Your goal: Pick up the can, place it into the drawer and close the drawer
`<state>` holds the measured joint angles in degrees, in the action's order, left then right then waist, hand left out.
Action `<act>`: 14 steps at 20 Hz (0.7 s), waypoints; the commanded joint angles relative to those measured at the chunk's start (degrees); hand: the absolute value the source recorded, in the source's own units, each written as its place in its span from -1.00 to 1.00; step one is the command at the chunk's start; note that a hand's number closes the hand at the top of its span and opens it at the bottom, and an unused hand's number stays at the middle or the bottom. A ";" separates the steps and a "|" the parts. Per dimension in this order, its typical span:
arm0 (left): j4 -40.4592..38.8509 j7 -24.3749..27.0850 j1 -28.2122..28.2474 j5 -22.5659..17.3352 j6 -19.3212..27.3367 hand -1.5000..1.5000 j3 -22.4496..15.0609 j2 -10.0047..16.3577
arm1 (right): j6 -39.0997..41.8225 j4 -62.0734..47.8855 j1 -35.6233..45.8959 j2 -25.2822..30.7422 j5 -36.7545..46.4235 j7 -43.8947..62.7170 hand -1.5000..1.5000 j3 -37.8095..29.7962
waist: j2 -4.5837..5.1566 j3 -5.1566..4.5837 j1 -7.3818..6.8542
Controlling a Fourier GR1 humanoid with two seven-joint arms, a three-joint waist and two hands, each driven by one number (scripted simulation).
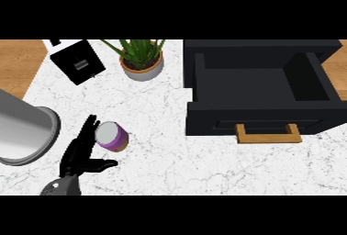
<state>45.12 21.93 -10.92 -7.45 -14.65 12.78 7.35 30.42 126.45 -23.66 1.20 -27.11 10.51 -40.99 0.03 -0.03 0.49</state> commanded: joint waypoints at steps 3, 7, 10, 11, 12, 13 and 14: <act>-10.82 2.83 -7.94 -0.14 0.79 -1.00 1.08 -0.56 | 2.85 -0.30 -1.58 0.70 -3.21 -0.41 -1.00 -3.08 | 0.03 -0.02 0.29; -11.36 3.36 -8.51 -1.75 -0.21 -1.00 1.41 -1.00 | 0.01 2.18 1.94 -0.88 0.00 3.29 -1.00 0.23 | 0.04 -0.01 -0.02; -13.79 3.43 -10.67 -3.56 0.04 1.00 2.98 -1.40 | 2.82 0.25 -0.95 1.40 -6.23 3.25 -1.00 -4.18 | 0.03 -0.02 0.26; -14.78 4.64 -9.25 -3.97 -6.04 1.00 3.23 2.47 | 0.48 3.63 -3.71 -1.11 -2.32 1.10 -1.00 0.95 | 0.04 -0.02 0.30; -6.74 -0.36 -7.84 -4.18 -1.19 1.00 0.45 -3.96 | 1.03 -1.28 1.50 0.41 -1.75 2.91 -1.00 -1.40 | -0.10 0.04 -0.37; -16.87 3.02 -12.82 -4.02 -4.38 1.00 2.32 -1.37 | 2.90 0.73 -1.48 -0.85 -4.51 2.16 -1.00 -2.35 | 0.10 -0.03 0.49; -12.55 -1.51 -11.75 -5.23 -6.64 1.00 1.56 -0.79 | 2.00 0.66 -0.19 -0.91 -2.09 2.50 -1.00 -1.82 | -0.01 0.01 0.01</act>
<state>33.50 23.29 -20.55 -11.08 -17.81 14.50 6.32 32.17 126.97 -24.19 0.99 -30.01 12.60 -42.85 0.03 -0.02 0.59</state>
